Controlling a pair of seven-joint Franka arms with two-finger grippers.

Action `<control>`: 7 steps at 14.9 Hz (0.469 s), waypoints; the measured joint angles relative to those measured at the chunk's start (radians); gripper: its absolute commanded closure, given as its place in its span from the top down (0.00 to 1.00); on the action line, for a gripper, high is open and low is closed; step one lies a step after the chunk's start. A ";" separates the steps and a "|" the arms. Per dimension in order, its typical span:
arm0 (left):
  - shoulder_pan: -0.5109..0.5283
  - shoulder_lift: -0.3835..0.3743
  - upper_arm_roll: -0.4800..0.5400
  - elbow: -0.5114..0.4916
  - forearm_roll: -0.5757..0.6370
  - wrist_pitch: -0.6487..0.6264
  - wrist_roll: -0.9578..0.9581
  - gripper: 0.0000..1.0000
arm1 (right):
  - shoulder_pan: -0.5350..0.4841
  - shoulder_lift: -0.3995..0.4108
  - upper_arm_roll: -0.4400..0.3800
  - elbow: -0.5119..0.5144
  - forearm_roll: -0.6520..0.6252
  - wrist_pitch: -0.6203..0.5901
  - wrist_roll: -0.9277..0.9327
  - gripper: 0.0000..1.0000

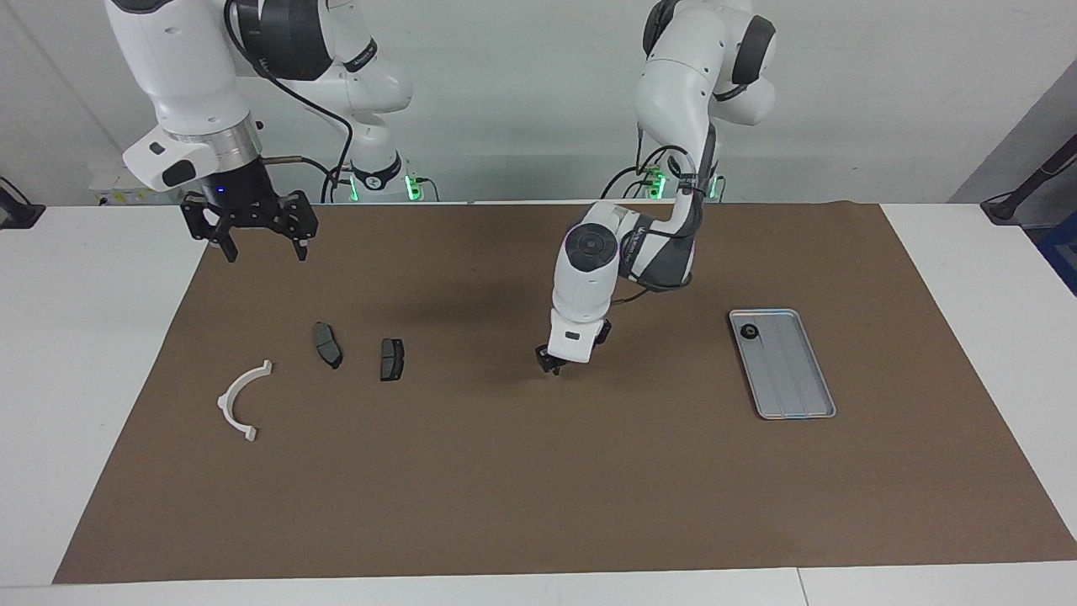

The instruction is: Pick bearing gear from pile to tray

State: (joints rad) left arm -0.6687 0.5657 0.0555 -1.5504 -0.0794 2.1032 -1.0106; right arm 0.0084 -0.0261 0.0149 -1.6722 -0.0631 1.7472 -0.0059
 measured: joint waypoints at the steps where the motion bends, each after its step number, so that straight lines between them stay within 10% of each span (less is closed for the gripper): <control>1: -0.005 0.001 0.000 0.000 0.000 0.000 -0.003 0.67 | 0.000 -0.001 -0.010 0.001 0.000 0.000 0.000 1.00; 7: -0.028 0.012 -0.001 -0.022 0.000 0.005 -0.023 0.66 | 0.001 -0.005 -0.030 0.002 0.000 0.000 0.000 1.00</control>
State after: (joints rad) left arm -0.6964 0.5775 0.0548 -1.5721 -0.0795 2.1085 -1.0338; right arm 0.0098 -0.0309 -0.0154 -1.6702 -0.0631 1.7472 -0.0059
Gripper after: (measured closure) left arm 0.300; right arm 0.000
